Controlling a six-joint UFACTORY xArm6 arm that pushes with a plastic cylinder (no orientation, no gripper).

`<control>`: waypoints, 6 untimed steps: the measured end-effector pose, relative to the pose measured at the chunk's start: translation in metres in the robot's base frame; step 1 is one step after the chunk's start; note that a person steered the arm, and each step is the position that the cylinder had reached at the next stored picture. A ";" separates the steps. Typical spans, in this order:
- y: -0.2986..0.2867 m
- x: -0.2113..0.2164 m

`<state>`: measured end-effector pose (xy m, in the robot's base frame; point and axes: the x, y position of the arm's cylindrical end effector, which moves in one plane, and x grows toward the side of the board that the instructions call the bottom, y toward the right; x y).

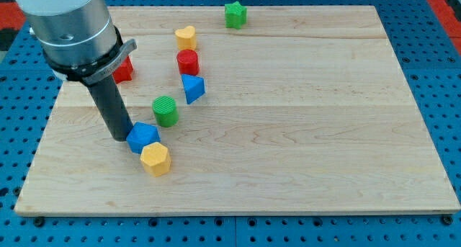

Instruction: Place the arm in between red circle and blue triangle

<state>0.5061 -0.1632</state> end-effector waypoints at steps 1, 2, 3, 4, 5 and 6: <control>0.000 0.008; 0.024 0.013; 0.038 0.013; -0.001 -0.004; -0.050 -0.048; -0.023 -0.079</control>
